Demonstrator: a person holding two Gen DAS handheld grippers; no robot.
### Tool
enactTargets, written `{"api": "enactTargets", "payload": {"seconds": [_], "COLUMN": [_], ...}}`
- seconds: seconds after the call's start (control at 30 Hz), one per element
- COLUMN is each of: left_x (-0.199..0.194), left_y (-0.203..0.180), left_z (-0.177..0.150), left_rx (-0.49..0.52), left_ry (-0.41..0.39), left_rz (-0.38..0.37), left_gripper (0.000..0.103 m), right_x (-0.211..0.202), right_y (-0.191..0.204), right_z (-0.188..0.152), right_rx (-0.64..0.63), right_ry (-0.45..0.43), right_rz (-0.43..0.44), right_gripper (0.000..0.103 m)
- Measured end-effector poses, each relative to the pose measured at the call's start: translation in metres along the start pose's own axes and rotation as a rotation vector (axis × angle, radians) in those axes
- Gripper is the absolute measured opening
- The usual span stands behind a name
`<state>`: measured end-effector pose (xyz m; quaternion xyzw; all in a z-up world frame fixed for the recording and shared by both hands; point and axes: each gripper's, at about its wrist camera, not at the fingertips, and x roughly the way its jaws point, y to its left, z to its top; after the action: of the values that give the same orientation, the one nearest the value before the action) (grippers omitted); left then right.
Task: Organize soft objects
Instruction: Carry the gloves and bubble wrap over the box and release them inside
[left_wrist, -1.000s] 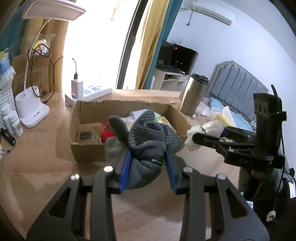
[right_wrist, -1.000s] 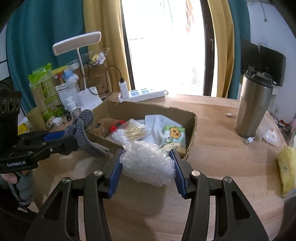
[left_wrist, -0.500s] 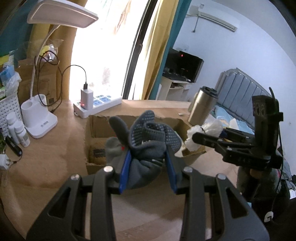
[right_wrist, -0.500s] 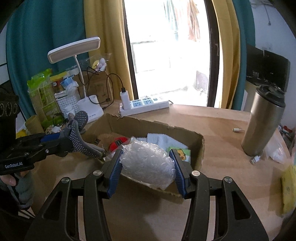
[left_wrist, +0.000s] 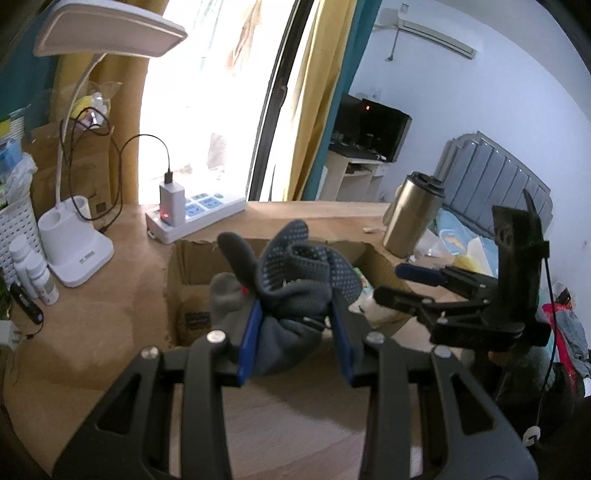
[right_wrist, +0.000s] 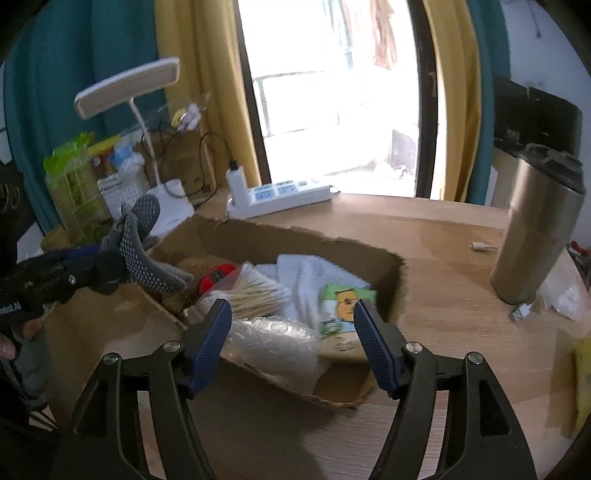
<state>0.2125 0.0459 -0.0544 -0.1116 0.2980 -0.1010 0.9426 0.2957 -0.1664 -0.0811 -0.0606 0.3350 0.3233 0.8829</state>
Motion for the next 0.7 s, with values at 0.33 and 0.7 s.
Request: {"api": "enactTargets", "payload": {"seconds": [0.33,0.7], "left_x": [0.017,0.043], "left_y": [-0.024,-0.046], "left_z": [0.006,0.012], "left_rx": [0.038,0.070], "left_ry": [0.019,0.048], "left_rz": [-0.005,0.002], "left_gripper": [0.037,0.037], "right_x": [-0.009,-0.007], "right_y": [-0.038,-0.067], "right_z": [-0.013,-0.025], "right_rx": [0.064,0.115], "right_ry": [-0.009,0.020], "right_rz": [-0.057,-0.064], "right_gripper": [0.072,0.072]}}
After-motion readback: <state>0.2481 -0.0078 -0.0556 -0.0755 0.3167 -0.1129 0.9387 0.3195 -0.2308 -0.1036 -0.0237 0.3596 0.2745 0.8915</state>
